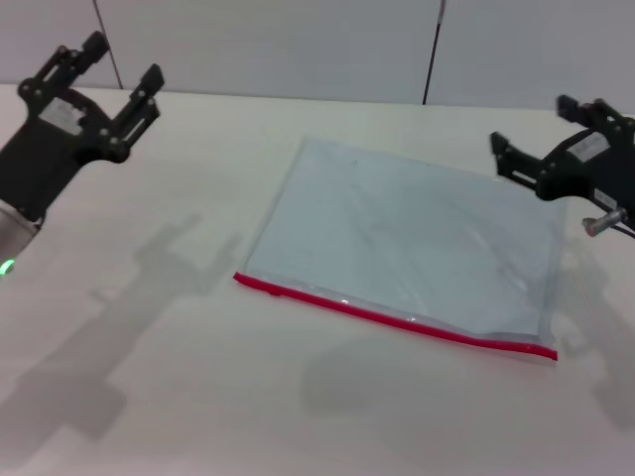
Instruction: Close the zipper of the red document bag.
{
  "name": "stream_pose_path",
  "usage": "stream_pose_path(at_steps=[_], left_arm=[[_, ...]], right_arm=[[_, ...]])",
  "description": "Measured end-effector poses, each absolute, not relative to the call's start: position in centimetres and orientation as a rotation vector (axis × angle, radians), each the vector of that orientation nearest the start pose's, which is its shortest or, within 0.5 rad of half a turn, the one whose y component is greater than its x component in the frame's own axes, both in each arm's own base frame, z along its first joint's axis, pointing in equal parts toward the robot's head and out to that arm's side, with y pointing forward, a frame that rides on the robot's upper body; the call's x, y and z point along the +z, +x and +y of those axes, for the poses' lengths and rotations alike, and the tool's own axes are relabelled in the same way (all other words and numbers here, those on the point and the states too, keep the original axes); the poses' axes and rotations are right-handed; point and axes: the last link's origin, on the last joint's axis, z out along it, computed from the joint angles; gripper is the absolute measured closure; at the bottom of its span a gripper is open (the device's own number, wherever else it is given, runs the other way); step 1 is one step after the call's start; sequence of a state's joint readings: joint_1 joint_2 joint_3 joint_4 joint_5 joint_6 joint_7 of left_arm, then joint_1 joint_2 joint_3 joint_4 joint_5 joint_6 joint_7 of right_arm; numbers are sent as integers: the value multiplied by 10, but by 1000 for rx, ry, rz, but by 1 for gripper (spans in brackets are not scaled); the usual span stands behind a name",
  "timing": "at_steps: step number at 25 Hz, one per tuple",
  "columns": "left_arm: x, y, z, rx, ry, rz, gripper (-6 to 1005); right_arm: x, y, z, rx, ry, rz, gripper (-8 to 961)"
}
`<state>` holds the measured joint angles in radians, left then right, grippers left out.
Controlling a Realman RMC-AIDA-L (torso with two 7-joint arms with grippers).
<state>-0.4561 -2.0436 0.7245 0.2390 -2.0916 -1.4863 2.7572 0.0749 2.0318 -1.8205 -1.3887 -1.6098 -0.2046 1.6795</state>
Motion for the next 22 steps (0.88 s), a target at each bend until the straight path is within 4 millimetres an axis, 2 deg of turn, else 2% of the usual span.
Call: stream_pose_path(at_steps=[3,4,9,14,22], left_arm=[[30,-286,340,-903,-1809,-87,319],[25,-284,341,-903,-1813,-99,318],[8,-279,345,-916,-1841,-170,395],[3,-279,350,-891,-1855,-203,427],[7,-284,351,-890,-1805,-243,426]], right_arm=[[-12,223,354,339,-1967,471,74],[-20,232,364,290,-1911,503,74],[-32,245,374,258,-1814,566,77],[-36,259,371,298,-1668,574,77],[-36,273,369,413,-1555,637,77]])
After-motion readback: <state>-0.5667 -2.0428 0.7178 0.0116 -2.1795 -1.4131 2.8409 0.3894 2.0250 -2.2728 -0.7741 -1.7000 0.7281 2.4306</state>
